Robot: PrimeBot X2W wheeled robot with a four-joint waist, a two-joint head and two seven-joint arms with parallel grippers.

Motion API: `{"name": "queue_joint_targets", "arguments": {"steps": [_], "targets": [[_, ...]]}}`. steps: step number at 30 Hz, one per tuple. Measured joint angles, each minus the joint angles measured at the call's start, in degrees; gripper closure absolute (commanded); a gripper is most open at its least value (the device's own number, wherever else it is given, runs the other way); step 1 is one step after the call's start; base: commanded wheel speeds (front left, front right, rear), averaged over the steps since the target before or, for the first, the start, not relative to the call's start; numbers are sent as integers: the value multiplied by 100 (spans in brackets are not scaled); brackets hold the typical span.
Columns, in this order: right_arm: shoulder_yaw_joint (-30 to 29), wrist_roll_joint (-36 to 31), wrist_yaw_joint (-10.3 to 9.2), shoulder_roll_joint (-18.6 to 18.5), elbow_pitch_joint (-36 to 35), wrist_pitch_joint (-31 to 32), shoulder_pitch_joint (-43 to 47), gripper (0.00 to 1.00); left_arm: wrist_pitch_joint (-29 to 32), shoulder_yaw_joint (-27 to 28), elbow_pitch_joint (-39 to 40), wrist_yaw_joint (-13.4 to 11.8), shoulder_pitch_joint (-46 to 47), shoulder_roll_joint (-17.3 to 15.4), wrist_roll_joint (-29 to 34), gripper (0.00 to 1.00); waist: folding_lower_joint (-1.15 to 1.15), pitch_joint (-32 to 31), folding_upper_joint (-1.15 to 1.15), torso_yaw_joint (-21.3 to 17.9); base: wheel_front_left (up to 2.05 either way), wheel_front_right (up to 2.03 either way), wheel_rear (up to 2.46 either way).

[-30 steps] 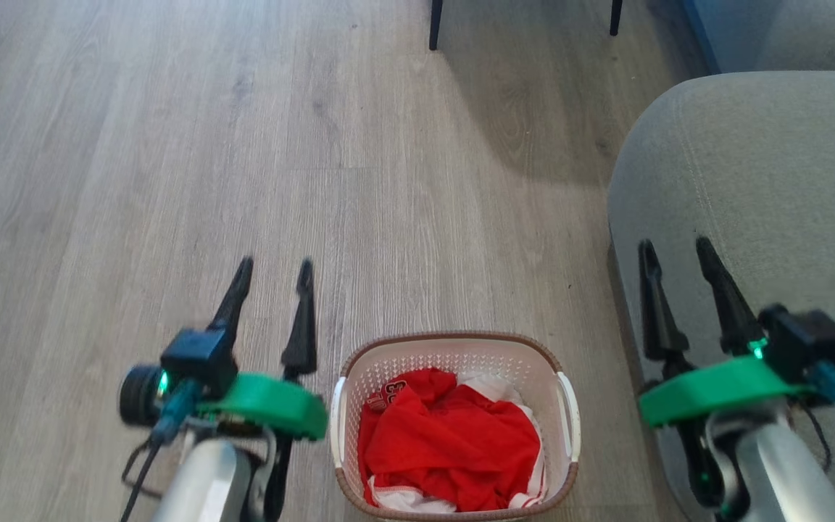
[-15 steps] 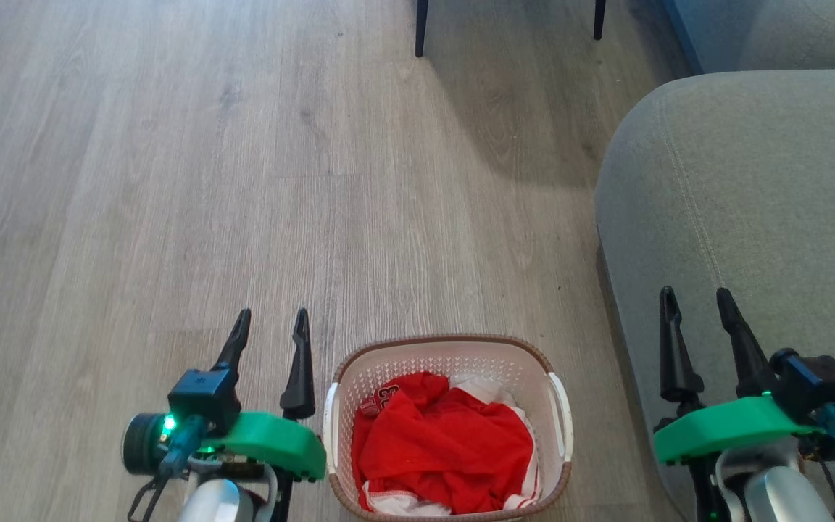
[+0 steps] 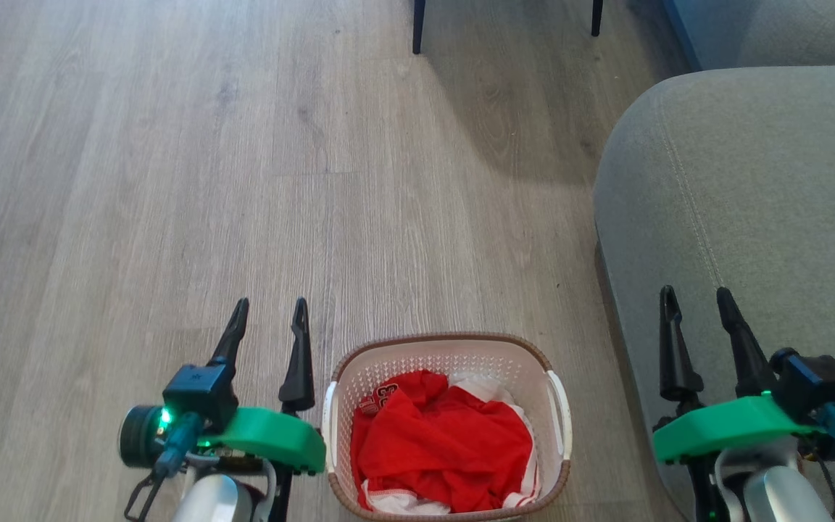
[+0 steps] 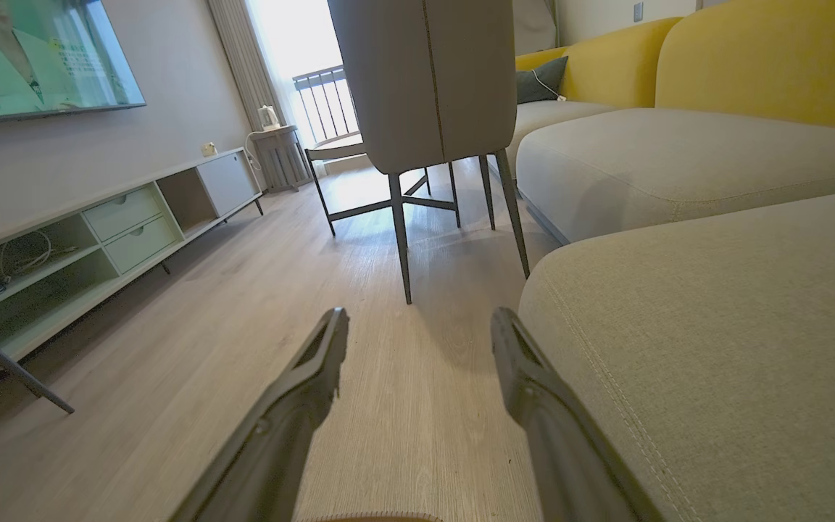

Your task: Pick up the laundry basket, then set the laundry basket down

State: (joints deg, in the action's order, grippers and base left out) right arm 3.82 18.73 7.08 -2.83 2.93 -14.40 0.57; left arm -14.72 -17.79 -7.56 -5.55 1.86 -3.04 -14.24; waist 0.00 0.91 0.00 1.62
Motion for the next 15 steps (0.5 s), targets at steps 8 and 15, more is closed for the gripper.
{"name": "queue_joint_targets", "arguments": {"steps": [8, 15], "targets": [[8, 0, 0, 0, 0, 0, 0, 0, 0, 8, 79, 26, -5, 0, -167, 0, 0, 0, 0, -6, 0, 0, 0], [14, 9, 0, 1, 11, 0, -1, 0, 0, 3, 82, 30, -5, 0, -165, 0, 0, -26, 0, -8, 0, 0, 0]]}}
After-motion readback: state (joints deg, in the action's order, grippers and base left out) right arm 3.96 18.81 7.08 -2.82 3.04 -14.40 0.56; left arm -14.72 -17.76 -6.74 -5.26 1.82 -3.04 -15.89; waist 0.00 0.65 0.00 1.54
